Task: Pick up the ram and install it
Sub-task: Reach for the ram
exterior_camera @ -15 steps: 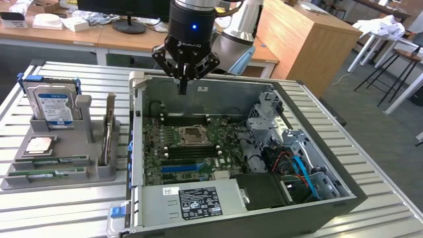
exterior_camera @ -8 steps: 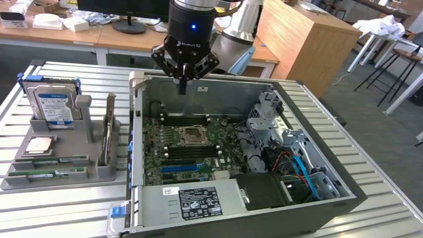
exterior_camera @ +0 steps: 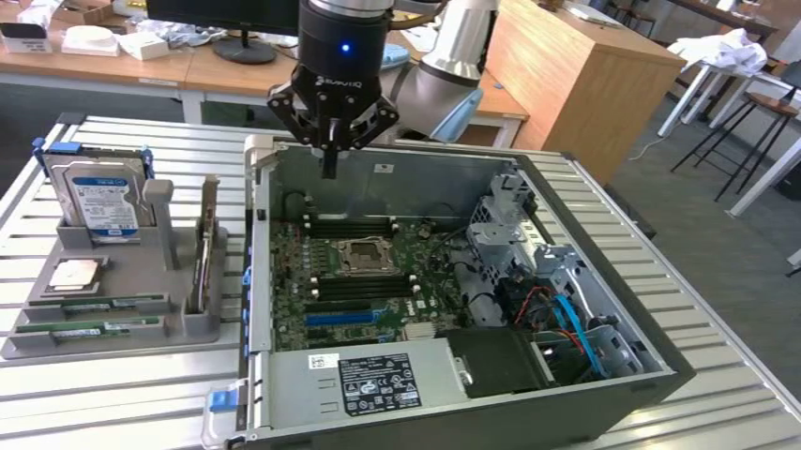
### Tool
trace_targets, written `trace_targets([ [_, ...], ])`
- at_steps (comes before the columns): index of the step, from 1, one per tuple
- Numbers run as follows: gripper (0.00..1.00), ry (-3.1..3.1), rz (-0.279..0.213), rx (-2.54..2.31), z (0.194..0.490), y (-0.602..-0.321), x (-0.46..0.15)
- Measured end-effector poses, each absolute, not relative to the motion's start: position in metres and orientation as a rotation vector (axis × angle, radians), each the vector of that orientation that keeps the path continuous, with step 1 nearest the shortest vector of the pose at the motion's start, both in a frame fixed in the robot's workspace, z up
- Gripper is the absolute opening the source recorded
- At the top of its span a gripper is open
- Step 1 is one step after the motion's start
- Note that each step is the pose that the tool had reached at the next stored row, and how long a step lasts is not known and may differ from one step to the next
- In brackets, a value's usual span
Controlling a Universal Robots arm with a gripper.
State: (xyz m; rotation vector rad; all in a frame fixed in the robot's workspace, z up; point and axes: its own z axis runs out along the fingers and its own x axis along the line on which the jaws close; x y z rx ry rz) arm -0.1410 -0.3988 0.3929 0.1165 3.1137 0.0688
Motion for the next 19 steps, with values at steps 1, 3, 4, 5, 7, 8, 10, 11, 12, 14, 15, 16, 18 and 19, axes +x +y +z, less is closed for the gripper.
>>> trace_targets([
  [1, 0.10, 3.114, 0.069, 0.117, 0.393, -0.399, -0.143],
  [3, 0.10, 3.114, 0.069, 0.117, 0.393, -0.399, -0.147],
  [4, 0.10, 3.114, 0.069, 0.117, 0.392, -0.399, -0.149],
  [5, 0.10, 3.114, 0.069, 0.117, 0.392, -0.399, -0.151],
  [7, 0.10, 3.114, 0.069, 0.116, 0.392, -0.399, -0.155],
  [8, 0.10, 3.114, 0.069, 0.117, 0.392, -0.399, -0.157],
  [10, 0.10, 3.114, 0.069, 0.117, 0.392, -0.399, -0.161],
  [11, 0.10, 3.114, 0.069, 0.117, 0.391, -0.399, -0.164],
  [12, 0.10, 3.115, 0.069, 0.117, 0.391, -0.399, -0.166],
  [14, 0.10, 3.115, 0.069, 0.117, 0.391, -0.399, -0.171],
  [15, 0.10, 3.115, 0.069, 0.117, 0.391, -0.399, -0.174],
  [16, 0.10, 3.116, 0.069, 0.117, 0.390, -0.399, -0.177],
  [18, 0.10, 3.117, 0.069, 0.117, 0.390, -0.398, -0.183],
  [19, 0.10, 3.117, 0.069, 0.117, 0.389, -0.398, -0.185],
])
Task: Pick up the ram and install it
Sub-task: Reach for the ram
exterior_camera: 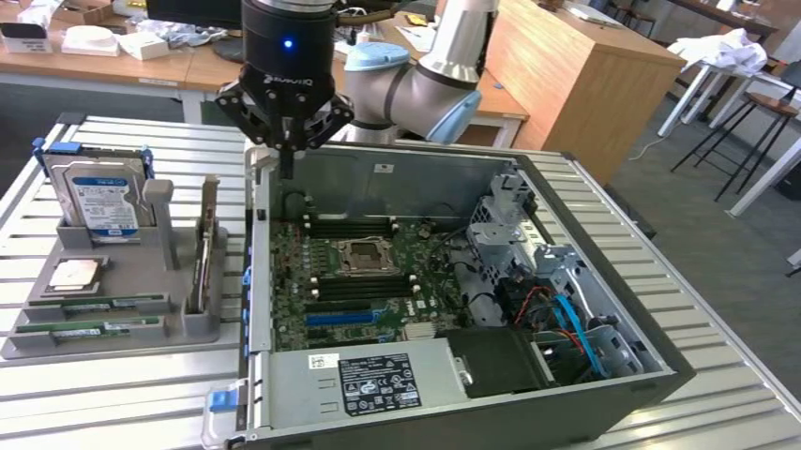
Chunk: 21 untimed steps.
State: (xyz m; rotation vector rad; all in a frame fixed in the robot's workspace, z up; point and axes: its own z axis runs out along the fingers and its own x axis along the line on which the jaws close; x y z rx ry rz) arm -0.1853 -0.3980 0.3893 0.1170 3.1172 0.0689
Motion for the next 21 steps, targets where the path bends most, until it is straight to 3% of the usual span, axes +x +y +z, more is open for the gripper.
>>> trace_targets([
  [21, 0.10, 3.139, 0.068, 0.119, 0.383, -0.397, -0.247],
])
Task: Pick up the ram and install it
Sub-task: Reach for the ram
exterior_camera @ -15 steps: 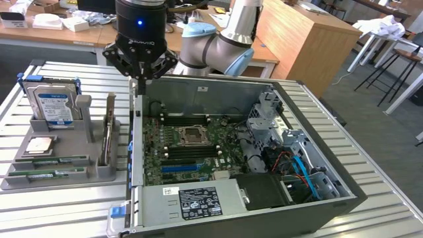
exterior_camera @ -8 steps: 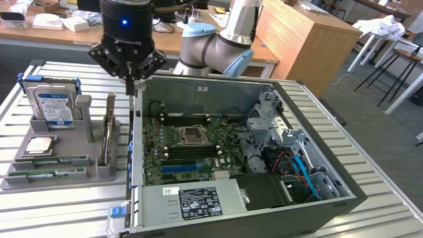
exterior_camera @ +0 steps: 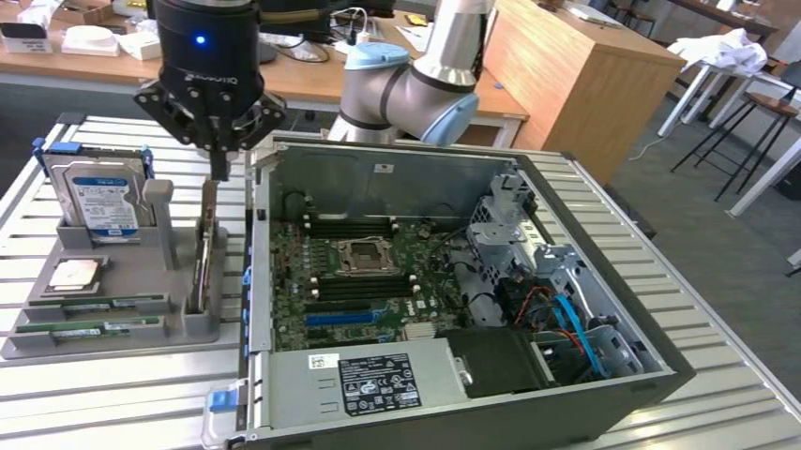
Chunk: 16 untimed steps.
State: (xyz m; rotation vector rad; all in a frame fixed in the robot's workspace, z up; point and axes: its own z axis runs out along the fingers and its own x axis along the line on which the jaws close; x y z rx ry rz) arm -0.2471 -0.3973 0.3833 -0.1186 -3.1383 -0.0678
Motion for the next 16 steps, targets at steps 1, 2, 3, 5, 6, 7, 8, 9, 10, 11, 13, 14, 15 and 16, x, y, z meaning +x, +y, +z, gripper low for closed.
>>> trace_targets([
  [1, 0.10, -3.137, -0.068, -0.118, 0.383, -0.397, -0.250],
  [2, 0.10, -3.136, -0.068, -0.119, 0.383, -0.397, -0.253],
  [3, 0.10, -3.135, -0.068, -0.119, 0.382, -0.397, -0.257],
  [5, 0.10, -3.133, -0.067, -0.119, 0.382, -0.397, -0.263],
  [6, 0.10, -3.132, -0.067, -0.119, 0.381, -0.397, -0.266],
  [7, 0.10, -3.131, -0.067, -0.119, 0.381, -0.397, -0.268],
  [8, 0.10, -3.131, -0.067, -0.118, 0.381, -0.396, -0.271],
  [9, 0.10, -3.130, -0.067, -0.119, 0.381, -0.396, -0.275],
  [10, 0.10, -3.129, -0.067, -0.119, 0.380, -0.396, -0.278],
  [11, 0.10, -3.129, -0.067, -0.119, 0.380, -0.396, -0.281],
  [13, 0.10, -3.127, -0.067, -0.119, 0.379, -0.395, -0.287],
  [14, 0.10, -3.127, -0.067, -0.119, 0.379, -0.395, -0.291],
  [15, 0.10, -3.126, -0.067, -0.118, 0.379, -0.395, -0.294],
  [16, 0.10, -3.125, -0.067, -0.119, 0.379, -0.395, -0.298],
])
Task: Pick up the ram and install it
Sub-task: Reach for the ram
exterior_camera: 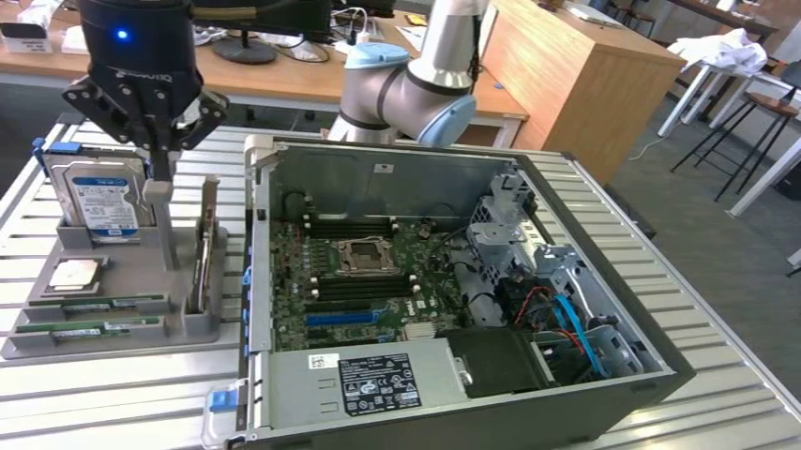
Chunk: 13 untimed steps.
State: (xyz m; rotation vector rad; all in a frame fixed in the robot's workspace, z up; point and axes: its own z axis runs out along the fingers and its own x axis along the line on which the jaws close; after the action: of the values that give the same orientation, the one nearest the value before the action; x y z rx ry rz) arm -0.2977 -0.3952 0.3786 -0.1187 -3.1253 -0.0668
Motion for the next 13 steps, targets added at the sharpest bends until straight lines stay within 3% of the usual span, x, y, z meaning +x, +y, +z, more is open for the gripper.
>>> trace_targets([
  [13, 0.10, -3.119, -0.066, -0.119, 0.375, -0.395, -0.343],
])
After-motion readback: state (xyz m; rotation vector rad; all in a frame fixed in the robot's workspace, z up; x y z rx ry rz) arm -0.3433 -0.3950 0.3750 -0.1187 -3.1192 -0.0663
